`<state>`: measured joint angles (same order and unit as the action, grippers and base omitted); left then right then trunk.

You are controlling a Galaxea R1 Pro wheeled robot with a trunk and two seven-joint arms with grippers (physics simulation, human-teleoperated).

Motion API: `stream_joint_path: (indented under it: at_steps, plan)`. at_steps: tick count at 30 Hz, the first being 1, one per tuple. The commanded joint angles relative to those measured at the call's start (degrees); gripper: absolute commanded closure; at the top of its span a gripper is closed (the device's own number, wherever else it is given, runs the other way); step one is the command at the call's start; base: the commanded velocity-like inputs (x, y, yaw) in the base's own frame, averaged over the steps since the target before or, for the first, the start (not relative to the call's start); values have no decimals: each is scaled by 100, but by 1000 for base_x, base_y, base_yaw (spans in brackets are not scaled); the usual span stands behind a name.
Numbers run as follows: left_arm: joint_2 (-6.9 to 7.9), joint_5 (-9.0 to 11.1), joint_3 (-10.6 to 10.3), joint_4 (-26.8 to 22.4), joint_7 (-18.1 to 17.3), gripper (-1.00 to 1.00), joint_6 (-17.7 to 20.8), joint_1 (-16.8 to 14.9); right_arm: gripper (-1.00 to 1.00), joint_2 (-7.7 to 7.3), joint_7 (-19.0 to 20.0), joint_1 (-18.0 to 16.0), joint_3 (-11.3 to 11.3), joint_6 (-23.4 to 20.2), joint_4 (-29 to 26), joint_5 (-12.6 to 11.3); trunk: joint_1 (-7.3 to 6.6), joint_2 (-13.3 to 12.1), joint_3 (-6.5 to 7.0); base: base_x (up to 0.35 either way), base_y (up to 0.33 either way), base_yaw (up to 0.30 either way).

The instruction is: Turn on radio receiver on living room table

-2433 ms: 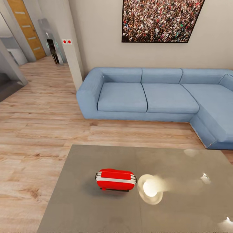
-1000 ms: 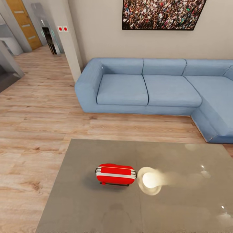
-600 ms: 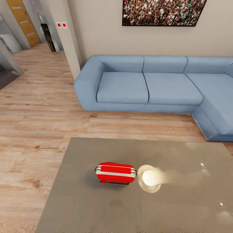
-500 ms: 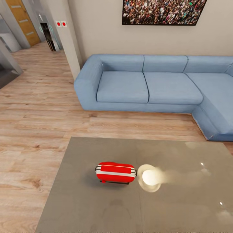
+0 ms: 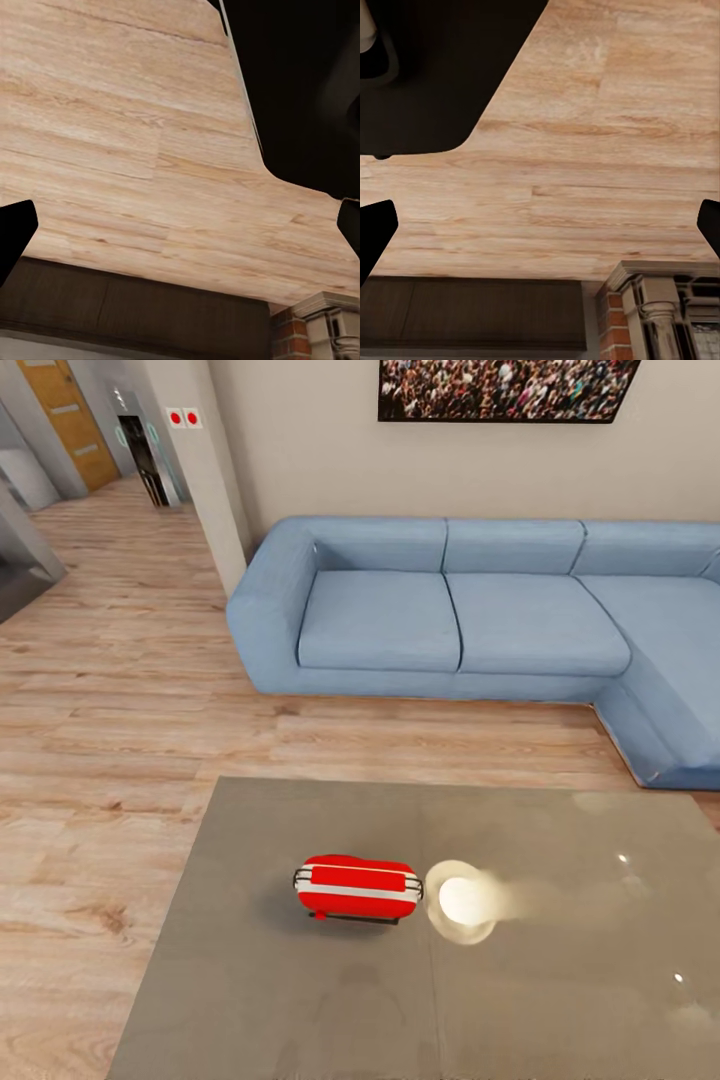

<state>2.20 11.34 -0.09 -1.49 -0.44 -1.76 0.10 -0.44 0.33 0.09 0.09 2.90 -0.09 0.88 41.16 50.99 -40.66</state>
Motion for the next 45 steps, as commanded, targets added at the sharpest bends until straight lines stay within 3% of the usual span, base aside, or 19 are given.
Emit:
stream_joint_path:
  at_steps: [1,45]
  plan:
    - [0,0,0,0,0,-100,0,0,-100,0,0,0,0,0,0,0,0,0,-10,0,0,0]
    - [8,9,0,0,-8,-100,-5,1,-100,3,2,0,0,1,0,0,0,0,-419,0,0,0]
